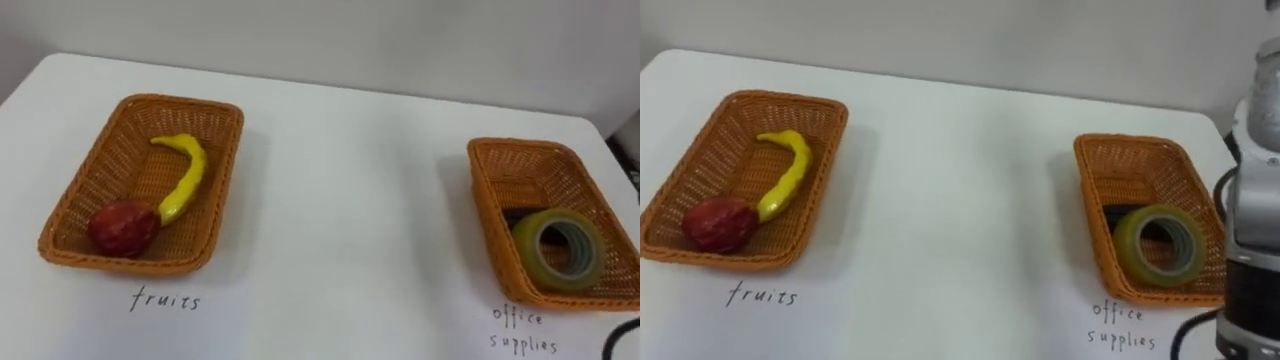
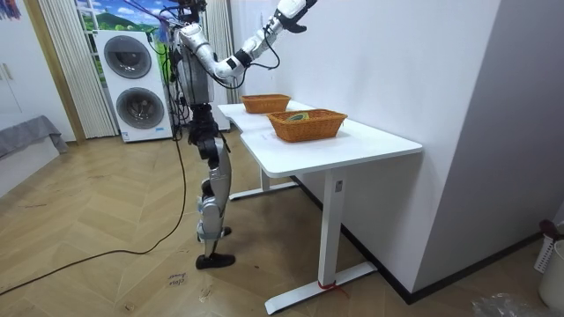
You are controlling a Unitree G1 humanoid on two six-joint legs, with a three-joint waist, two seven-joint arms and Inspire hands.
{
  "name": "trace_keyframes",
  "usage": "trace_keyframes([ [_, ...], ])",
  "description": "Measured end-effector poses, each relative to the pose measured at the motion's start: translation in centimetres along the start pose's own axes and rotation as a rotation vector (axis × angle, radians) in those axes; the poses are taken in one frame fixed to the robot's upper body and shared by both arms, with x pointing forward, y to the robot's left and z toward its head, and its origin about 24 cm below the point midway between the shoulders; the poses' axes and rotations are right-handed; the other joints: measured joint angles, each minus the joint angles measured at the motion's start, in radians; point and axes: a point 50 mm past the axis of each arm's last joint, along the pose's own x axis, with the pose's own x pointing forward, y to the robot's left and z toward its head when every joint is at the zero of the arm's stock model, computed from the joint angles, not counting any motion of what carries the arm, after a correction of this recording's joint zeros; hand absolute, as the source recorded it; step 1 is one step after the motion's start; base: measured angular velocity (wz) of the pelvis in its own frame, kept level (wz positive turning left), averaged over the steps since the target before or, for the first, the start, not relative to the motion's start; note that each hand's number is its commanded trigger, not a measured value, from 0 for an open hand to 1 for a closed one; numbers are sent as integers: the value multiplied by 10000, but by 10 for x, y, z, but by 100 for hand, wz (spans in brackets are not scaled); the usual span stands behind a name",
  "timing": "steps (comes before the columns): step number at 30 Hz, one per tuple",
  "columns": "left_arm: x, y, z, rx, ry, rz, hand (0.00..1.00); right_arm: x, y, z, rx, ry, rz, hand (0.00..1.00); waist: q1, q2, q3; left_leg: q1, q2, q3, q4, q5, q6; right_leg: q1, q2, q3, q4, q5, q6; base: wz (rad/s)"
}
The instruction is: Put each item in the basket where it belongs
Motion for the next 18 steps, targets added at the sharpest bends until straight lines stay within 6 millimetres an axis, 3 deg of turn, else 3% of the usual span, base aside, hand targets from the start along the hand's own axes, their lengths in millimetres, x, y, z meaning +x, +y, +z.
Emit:
trace_keyframes([
  [5, -3, 4, -12, -180, 238, 152, 0, -16, -38, -25, -479, 790, -1733, 0, -525, -1, -22, 50, 96, 196, -29, -39, -6, -51, 33, -2, 14, 2, -3, -12],
  [8, -4, 6, -21, -339, 530, 223, 0, -23, -59, -37, -643, 1211, -2915, 0, -550, 77, -1, 161, 127, 394, -51, -76, -28, -40, 71, 42, 13, 6, -10, -19],
  [14, -8, 6, -35, -1064, 1060, 500, 0, -57, -93, -66, -157, 2871, -4910, 0, -909, 211, -19, 202, 151, 534, -115, -132, -63, -20, 112, 25, 15, 7, -13, -9],
  [18, -8, 9, -37, -1059, 1123, 781, 0, -88, -119, -89, 91, 4296, -6445, 0, -1050, 177, -5, 225, 151, 532, -126, -140, -63, -11, 108, 10, 1, 6, -14, -1],
])
